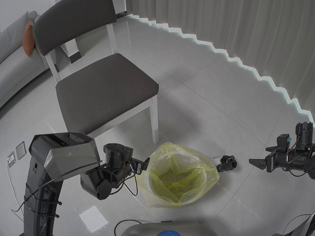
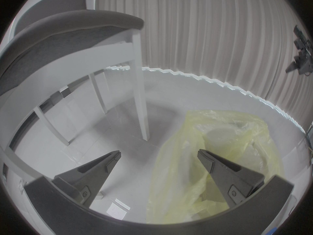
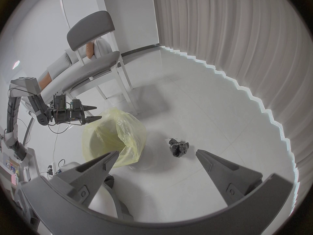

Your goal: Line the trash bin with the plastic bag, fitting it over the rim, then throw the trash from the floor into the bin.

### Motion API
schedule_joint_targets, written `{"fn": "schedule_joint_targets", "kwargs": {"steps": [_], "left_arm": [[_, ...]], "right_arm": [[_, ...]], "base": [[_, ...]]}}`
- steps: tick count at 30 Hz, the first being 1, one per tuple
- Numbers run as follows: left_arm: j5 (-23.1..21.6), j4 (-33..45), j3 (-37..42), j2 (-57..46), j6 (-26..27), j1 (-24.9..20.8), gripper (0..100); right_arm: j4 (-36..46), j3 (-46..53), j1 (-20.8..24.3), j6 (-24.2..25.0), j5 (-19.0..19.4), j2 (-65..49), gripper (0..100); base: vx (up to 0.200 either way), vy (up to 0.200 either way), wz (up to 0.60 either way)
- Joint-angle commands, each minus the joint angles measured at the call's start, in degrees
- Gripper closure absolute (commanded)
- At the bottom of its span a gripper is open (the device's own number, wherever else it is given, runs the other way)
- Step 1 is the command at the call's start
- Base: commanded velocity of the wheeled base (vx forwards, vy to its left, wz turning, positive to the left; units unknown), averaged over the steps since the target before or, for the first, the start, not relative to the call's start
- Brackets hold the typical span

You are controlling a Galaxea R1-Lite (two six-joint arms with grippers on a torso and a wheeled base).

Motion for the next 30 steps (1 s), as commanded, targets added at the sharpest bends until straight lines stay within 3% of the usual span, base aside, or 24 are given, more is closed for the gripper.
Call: {"fn": "schedule_joint_targets", "kwargs": {"steps": [1,11,21,30], "left_arm": [[-0.3,-0.1,-1.7,2.9,0.1,0.6,0],[-0.6,2.0,-7.5,8.4,0.3,0.8,0],[-2.2,9.3,-11.3,8.9,0.2,1.7,0],[-2.2,7.7,-9.8,7.0,-0.2,1.8,0]], "right_arm": [[0.0,0.0,0.0,-0.1,0.0,0.2,0],[0.0,0.0,-0.1,-0.1,0.0,0.2,0],[0.0,0.0,-0.1,-0.2,0.0,1.2,0],[0.0,0.5,0.5,-1.0,0.0,2.1,0]], "base": [[0.000,0.000,0.00],[0.000,0.000,0.00],[0.000,0.000,0.00],[0.000,0.000,0.00]]}}
